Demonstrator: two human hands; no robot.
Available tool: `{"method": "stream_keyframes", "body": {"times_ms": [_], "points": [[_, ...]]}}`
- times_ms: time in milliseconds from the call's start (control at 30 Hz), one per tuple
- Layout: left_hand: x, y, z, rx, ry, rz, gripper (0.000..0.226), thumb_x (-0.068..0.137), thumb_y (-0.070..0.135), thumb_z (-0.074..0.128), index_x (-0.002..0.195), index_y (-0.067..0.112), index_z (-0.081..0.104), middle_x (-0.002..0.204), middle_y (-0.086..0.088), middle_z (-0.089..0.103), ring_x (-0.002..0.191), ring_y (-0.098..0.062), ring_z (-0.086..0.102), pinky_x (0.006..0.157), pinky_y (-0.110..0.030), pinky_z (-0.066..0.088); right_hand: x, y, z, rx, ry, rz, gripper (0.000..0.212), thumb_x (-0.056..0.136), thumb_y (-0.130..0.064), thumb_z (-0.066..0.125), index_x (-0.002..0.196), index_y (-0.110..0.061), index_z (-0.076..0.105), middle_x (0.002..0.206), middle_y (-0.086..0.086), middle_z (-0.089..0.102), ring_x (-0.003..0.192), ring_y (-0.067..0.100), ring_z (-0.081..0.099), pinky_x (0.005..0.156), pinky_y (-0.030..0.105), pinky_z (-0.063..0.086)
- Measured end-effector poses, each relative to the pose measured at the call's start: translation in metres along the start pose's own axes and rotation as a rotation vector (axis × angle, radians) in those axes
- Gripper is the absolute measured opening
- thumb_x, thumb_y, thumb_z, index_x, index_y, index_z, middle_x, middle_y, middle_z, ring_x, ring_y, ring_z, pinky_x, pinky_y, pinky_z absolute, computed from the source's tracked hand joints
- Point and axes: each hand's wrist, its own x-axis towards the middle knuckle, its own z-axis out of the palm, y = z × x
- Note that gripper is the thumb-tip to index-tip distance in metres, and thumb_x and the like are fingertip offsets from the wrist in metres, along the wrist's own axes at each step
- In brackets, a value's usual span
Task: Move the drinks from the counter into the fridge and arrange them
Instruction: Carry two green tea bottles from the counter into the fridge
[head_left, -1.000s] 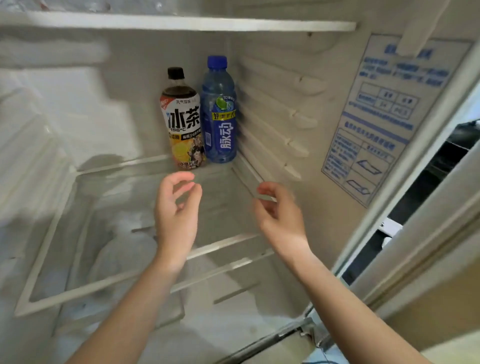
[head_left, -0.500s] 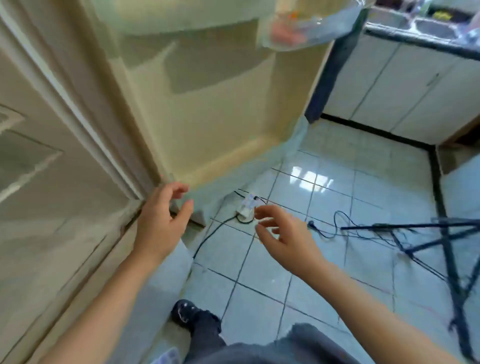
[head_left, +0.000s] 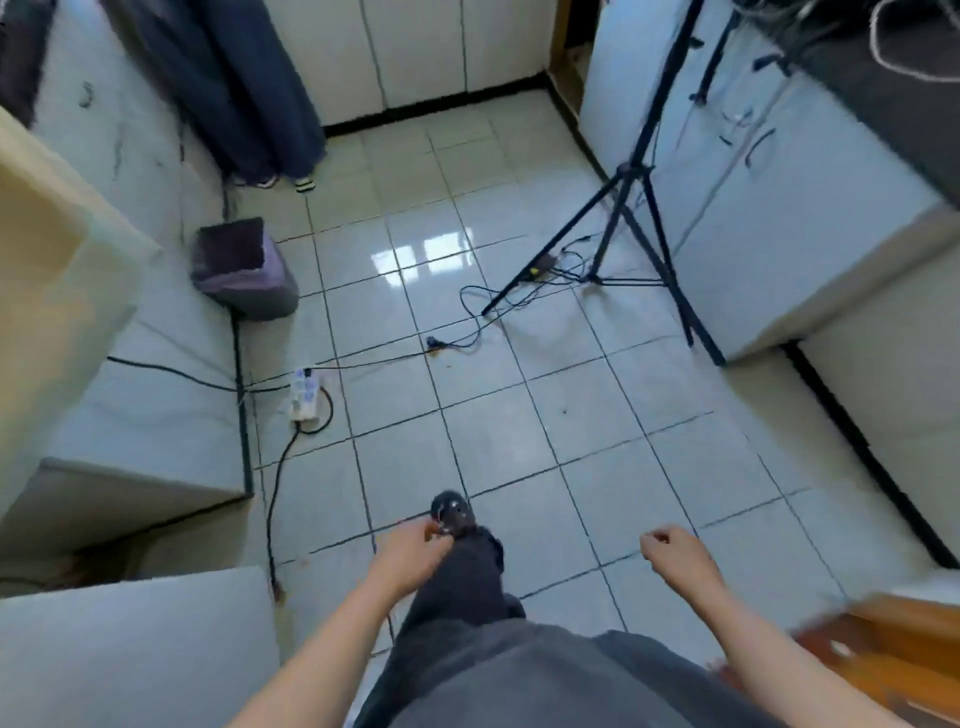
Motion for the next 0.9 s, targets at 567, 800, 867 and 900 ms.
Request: {"method": "stream_keyframes", "body": {"times_ms": [567, 800, 867, 900], "points": [[0.22, 0.398, 0.084, 1.081, -0.34, 0.444, 0.044, 0.096, 0.041, 0.046, 0.131, 0.015, 0.049, 0.134, -0.007, 0.055, 0.121, -0.024, 0.052, 0.096, -0.029, 0.04, 0.04, 0.172, -0.155, 0.715, 0.235, 0.586, 0.021, 0.095, -0.026, 0.047, 0.11, -0.017, 0.058, 0.109, 0.002, 0.063, 0.102, 0.019, 0.06, 0.091, 0.034, 0.048], [0.216, 0.561, 0.174, 0.841, -0.352, 0.537, 0.033, 0.095, 0.028, 0.055, 0.119, 0.006, 0.058, 0.118, -0.018, 0.063, 0.108, -0.033, 0.059, 0.094, -0.037, 0.045, 0.061, 0.206, -0.184, 0.916, 0.343, 0.743, 0.026, 0.097, -0.025, 0.045, 0.116, -0.015, 0.059, 0.121, 0.004, 0.061, 0.109, 0.02, 0.056, 0.089, 0.029, 0.043], [0.212, 0.584, 0.206, 0.928, -0.423, 0.56, 0.032, 0.095, 0.029, 0.054, 0.118, 0.007, 0.058, 0.115, -0.016, 0.064, 0.106, -0.031, 0.06, 0.09, -0.033, 0.045, 0.073, 0.228, -0.198, 0.985, 0.349, 0.791, 0.025, 0.096, -0.023, 0.048, 0.117, -0.014, 0.059, 0.121, 0.004, 0.061, 0.106, 0.018, 0.055, 0.083, 0.025, 0.04], [0.21, 0.595, 0.223, 0.977, -0.455, 0.57, 0.032, 0.095, 0.03, 0.054, 0.119, 0.008, 0.057, 0.115, -0.014, 0.064, 0.105, -0.029, 0.06, 0.087, -0.03, 0.044, 0.079, 0.242, -0.206, 1.005, 0.355, 0.809, 0.025, 0.095, -0.022, 0.049, 0.117, -0.014, 0.059, 0.122, 0.005, 0.061, 0.106, 0.018, 0.055, 0.084, 0.025, 0.04]]}}
